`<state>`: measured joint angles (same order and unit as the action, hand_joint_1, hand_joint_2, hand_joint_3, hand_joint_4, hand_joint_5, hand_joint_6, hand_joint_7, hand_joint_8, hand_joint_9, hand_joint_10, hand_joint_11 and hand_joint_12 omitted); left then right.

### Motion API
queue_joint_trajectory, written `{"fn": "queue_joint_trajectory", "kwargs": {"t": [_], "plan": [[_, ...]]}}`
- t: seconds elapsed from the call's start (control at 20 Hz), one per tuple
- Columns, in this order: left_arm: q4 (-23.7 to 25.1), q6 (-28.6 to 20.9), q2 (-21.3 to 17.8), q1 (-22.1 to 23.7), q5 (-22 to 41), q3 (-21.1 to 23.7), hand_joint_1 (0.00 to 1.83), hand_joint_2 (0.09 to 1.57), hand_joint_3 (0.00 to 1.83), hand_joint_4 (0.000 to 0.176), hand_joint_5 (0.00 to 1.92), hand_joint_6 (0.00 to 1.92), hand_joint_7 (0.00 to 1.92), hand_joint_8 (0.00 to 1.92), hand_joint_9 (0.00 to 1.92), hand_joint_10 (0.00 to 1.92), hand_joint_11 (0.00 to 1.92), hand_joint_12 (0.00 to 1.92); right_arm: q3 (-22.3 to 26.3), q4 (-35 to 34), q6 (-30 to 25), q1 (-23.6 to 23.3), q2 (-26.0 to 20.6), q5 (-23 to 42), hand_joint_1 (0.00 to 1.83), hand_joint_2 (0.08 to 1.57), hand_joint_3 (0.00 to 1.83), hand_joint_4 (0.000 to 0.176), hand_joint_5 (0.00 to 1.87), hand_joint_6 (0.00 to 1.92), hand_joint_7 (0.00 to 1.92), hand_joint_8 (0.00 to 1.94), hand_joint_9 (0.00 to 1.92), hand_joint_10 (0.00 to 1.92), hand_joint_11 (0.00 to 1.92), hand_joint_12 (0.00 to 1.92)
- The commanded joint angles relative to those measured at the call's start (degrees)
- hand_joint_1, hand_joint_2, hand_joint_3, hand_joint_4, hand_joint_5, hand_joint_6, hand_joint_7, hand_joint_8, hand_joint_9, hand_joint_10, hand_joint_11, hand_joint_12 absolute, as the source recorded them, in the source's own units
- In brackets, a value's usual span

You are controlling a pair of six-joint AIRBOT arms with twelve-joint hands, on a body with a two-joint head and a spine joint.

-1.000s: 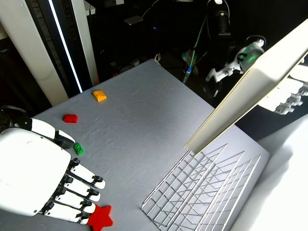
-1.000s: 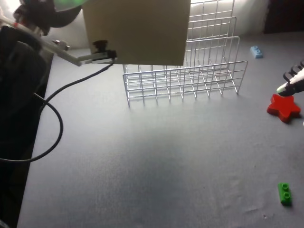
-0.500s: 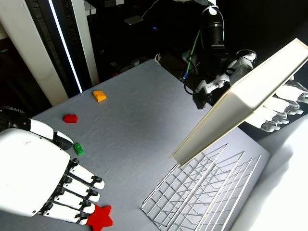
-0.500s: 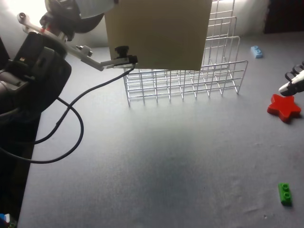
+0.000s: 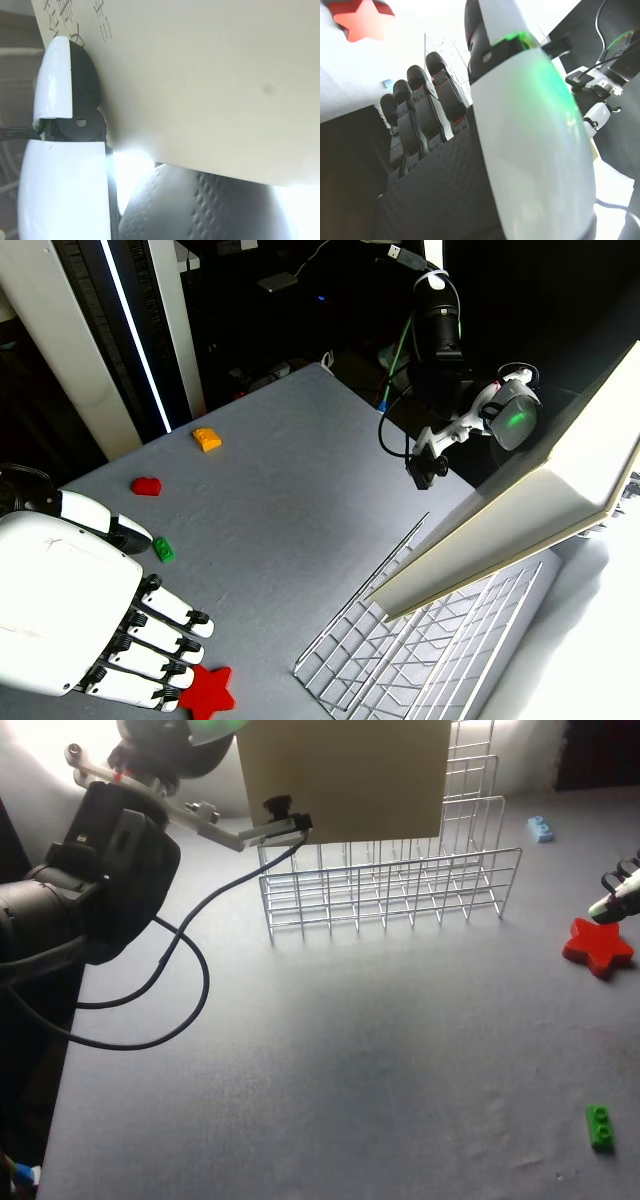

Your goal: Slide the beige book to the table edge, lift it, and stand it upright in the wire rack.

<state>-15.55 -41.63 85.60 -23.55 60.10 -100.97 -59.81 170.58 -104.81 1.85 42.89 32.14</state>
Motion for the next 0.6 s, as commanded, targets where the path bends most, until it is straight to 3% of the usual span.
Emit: {"fn": "queue_joint_trajectory", "kwargs": {"t": [0.0, 0.25, 0.4, 0.45, 0.55], "plan": [[-0.8, -0.9, -0.3, 0.2, 7.3, -0.1, 1.48, 1.17, 0.00, 0.000, 0.82, 1.08, 0.71, 1.31, 0.76, 1.35, 0.87, 1.53, -0.3, 2.0, -0.3, -0.4, -0.4, -3.9, 0.18, 1.20, 0.00, 0.000, 0.19, 0.00, 0.18, 0.00, 0.19, 0.00, 0.00, 0.53], [-0.8, -0.9, 0.9, -0.7, 7.4, -0.5, 1.48, 1.17, 0.00, 0.000, 0.84, 1.07, 0.72, 1.30, 0.76, 1.34, 0.83, 1.55, -0.3, 2.0, -0.3, -0.4, -0.3, -3.9, 0.21, 1.20, 0.00, 0.000, 0.20, 0.00, 0.20, 0.00, 0.21, 0.00, 0.00, 0.57], [-1.2, -0.9, 2.4, -1.4, 7.6, -2.8, 1.48, 1.17, 0.00, 0.000, 0.83, 1.08, 0.69, 1.33, 0.73, 1.39, 0.87, 1.51, -0.3, 2.0, -0.3, -0.4, -0.3, -3.9, 0.23, 1.19, 0.00, 0.000, 0.20, 0.00, 0.20, 0.00, 0.20, 0.00, 0.00, 0.54], [-1.3, -0.8, 2.7, -1.4, 7.6, -3.3, 1.48, 1.19, 0.00, 0.000, 0.82, 1.12, 0.64, 1.39, 0.69, 1.43, 0.81, 1.59, -0.3, 2.0, -0.3, -0.4, -0.3, -3.9, 0.20, 1.20, 0.00, 0.000, 0.19, 0.00, 0.19, 0.00, 0.19, 0.00, 0.00, 0.53], [-1.5, -0.8, 3.8, -1.6, 7.7, -5.3, 1.46, 1.18, 0.00, 0.000, 0.83, 1.11, 0.71, 1.31, 0.76, 1.38, 0.85, 1.53, -0.3, 2.0, -0.3, -0.4, -0.3, -3.9, 0.17, 1.21, 0.00, 0.000, 0.20, 0.00, 0.20, 0.00, 0.19, 0.00, 0.00, 0.55]]}}
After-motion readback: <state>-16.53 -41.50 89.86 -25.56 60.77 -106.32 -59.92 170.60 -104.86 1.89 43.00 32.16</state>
